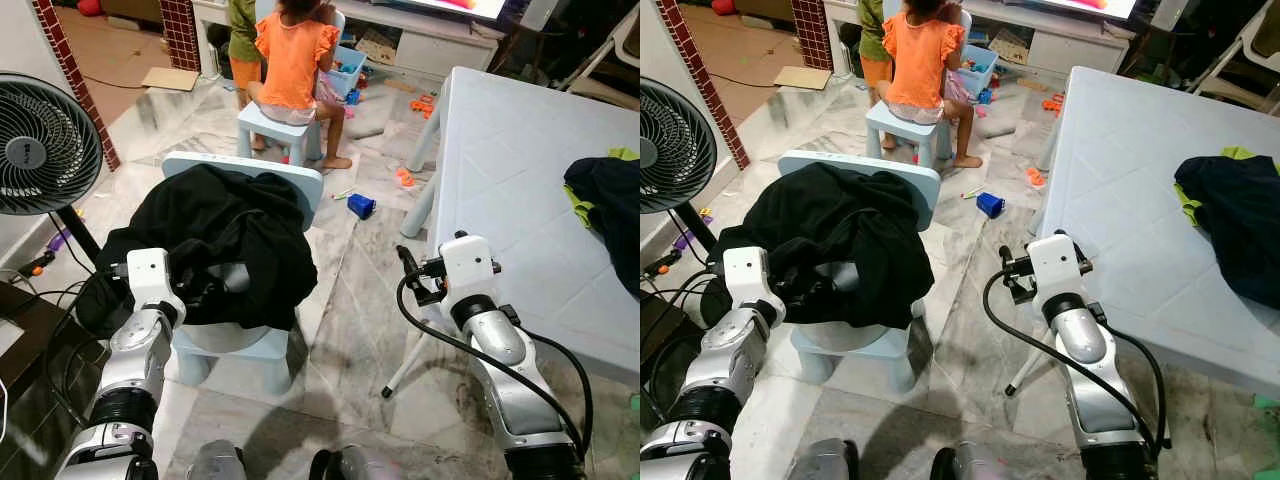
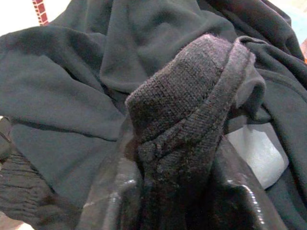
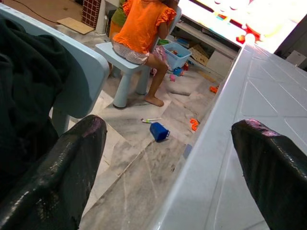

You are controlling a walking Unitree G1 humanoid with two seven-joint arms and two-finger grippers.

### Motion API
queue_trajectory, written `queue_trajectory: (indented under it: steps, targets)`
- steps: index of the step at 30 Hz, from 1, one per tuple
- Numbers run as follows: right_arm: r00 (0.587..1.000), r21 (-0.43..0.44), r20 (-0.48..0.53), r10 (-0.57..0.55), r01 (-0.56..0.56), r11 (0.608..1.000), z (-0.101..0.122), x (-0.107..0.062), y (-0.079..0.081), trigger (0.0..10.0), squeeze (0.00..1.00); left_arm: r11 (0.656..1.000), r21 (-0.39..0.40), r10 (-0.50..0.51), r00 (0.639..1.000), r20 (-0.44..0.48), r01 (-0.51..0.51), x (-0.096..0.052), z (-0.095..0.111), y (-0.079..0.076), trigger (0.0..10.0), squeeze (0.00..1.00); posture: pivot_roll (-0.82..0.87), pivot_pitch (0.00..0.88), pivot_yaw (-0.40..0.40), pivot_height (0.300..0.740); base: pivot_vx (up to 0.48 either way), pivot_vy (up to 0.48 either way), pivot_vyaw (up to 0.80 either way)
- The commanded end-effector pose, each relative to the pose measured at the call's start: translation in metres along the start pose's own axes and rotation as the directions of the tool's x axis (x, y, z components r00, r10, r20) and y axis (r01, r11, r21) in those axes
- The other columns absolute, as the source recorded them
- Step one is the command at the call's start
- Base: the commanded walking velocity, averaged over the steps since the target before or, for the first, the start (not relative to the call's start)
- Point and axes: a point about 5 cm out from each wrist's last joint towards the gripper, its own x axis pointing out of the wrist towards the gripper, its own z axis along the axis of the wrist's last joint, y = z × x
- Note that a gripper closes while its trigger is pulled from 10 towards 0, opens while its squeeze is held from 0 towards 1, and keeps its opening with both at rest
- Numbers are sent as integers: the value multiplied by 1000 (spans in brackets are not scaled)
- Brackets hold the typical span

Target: Hang hanger

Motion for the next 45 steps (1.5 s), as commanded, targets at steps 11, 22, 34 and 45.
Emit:
queue_trajectory:
  steps: [11,22,34,45]
  targets:
    - [1000,0,1,16,-16,1000,1,8,2,10000,0,999,-15,-31,1000,-5,30,4,3,-8,0,0,-30,35,-100,740,0,0,0]
    - [999,28,-12,40,-40,999,-3,14,-1,10000,0,998,63,-5,1000,24,4,7,11,-6,0,0,5,0,-75,740,0,0,0]
    - [992,128,-57,114,-106,986,-13,24,4,10000,0,940,342,-36,999,38,21,9,21,-6,0,0,24,0,-2,740,0,0,0]
    - [986,154,-62,158,-147,977,-17,16,5,10000,0,804,591,-163,979,122,61,-3,36,-9,0,0,13,0,43,740,0,0,0]
